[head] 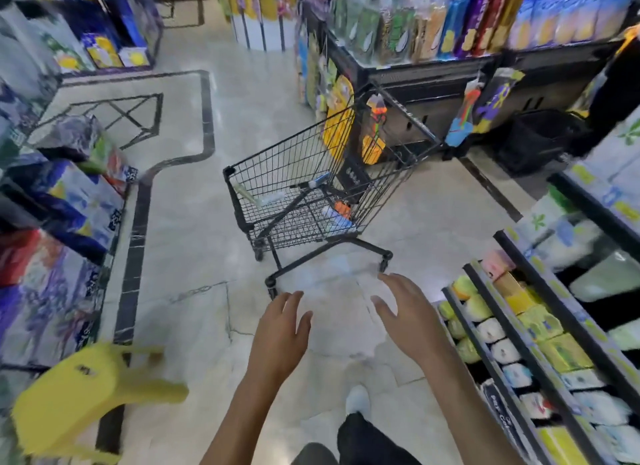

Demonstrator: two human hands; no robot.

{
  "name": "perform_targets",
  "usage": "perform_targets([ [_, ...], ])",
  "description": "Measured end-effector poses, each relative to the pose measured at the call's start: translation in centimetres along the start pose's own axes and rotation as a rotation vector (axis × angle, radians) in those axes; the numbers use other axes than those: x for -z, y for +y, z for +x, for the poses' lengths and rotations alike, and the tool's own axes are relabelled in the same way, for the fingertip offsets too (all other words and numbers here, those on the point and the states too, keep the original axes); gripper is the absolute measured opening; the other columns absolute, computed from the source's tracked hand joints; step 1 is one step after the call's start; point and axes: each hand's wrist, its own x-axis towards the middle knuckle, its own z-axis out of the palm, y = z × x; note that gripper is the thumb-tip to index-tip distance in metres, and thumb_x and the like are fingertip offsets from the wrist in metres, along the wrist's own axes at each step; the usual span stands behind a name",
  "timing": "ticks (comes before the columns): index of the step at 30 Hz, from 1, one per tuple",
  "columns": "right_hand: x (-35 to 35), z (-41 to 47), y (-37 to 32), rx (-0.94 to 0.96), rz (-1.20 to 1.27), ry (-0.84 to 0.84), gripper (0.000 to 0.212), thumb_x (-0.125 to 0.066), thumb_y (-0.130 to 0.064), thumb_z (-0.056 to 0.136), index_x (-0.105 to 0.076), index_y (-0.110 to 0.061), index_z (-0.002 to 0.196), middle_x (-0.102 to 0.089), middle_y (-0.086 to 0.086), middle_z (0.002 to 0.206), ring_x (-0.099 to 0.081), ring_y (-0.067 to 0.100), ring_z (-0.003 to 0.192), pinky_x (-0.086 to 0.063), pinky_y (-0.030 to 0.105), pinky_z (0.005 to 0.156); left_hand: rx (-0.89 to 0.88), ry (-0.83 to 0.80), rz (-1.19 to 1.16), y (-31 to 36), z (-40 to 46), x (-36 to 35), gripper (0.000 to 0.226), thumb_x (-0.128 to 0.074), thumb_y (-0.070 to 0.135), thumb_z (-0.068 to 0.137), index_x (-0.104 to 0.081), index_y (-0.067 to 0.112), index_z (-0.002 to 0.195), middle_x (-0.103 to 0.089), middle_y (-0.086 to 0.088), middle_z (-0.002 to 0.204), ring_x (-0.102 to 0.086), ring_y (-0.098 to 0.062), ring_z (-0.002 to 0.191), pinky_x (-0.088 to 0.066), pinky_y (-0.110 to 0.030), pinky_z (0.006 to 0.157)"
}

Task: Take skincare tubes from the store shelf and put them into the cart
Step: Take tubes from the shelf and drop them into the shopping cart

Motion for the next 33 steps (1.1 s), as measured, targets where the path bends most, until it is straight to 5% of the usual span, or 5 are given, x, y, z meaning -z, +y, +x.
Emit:
perform_targets([
  [19, 2.0, 26.8, 6.5, -0.016, 0.112, -0.225, 0.045, -0.05, -0.047, 0.103, -0.05, -0.034, 0.146, -0.048, -0.011, 0.152, -0.04, 0.011, 0.143, -0.038, 0.035, 0.118, 0.1, -0.038, 0.041, 4.1, 33.6, -4.1, 0.048, -0.053, 0.034, 0.104, -0.048, 0.012, 0.146, -0.055, -0.006, 0.136, -0.052, -0.026, 0.125, -0.045, -0.038, 0.1],
  [25, 1.5, 36.7, 6.5, -0.041, 0.078, -0.29, 0.041, -0.055, -0.04, 0.103, -0.054, -0.028, 0.143, -0.051, -0.012, 0.146, -0.046, 0.011, 0.136, -0.036, 0.024, 0.109, 0.199, -0.09, 0.008, 1.3, 41.2, -6.4, 0.048, -0.05, 0.039, 0.104, -0.048, 0.015, 0.146, -0.054, -0.004, 0.139, -0.05, -0.025, 0.129, -0.045, -0.044, 0.106],
  [33, -1.2, 56.3, 2.4, -0.081, 0.101, -0.358, 0.043, -0.059, -0.03, 0.102, -0.055, -0.025, 0.144, -0.055, -0.013, 0.13, -0.054, 0.013, 0.123, -0.041, 0.025, 0.094, 0.322, -0.265, -0.015, -5.0, 51.7, -9.0, 0.049, -0.051, 0.032, 0.104, -0.047, 0.013, 0.148, -0.052, -0.006, 0.14, -0.053, -0.026, 0.127, -0.047, -0.043, 0.104],
])
